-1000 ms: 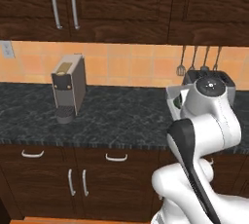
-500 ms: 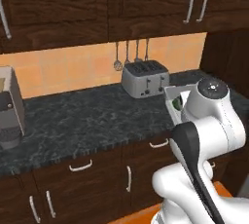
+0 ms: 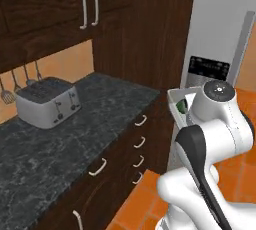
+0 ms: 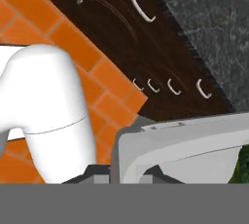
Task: Take the meat container that has the steak and place it on the second highest rack of the freezer. Then take the vegetable container that has the garlic and broccoli and place it on the highest rack of the freezer.
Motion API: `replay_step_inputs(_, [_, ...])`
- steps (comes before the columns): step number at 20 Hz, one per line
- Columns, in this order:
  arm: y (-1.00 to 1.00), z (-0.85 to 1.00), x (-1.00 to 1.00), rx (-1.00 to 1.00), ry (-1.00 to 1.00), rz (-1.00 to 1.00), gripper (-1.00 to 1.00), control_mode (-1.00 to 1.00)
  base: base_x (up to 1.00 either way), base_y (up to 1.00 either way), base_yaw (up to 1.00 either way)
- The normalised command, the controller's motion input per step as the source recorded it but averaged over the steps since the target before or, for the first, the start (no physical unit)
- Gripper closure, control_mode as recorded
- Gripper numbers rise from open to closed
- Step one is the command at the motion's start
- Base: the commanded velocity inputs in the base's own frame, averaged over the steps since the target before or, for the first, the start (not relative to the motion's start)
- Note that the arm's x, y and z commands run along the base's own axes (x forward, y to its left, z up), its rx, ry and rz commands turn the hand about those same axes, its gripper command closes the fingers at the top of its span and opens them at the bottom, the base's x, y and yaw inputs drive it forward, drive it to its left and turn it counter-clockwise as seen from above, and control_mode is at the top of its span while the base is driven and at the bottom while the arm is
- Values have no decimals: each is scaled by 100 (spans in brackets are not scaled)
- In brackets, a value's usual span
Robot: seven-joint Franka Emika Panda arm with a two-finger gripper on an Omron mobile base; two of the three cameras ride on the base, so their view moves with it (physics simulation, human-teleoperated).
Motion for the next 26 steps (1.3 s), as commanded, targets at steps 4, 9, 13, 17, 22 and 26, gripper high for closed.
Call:
replay_step_inputs(4, [0, 0, 0, 0, 0, 0, 100, 100, 0, -12, -93])
replay_step_inputs(9, [0, 0, 0, 0, 0, 0, 100, 100, 10, -21, -90])
replay_step_inputs(13, [0, 0, 0, 0, 0, 0, 100, 100, 43, -39, -81])
replay_step_inputs(17, [0, 0, 0, 0, 0, 0, 100, 100, 75, -63, -65])
replay_step_inputs(22, [0, 0, 0, 0, 0, 0, 100, 100, 100, -36, -15])
replay_step_inputs(26, [0, 0, 0, 0, 0, 0, 100, 100, 100, -13, 19])
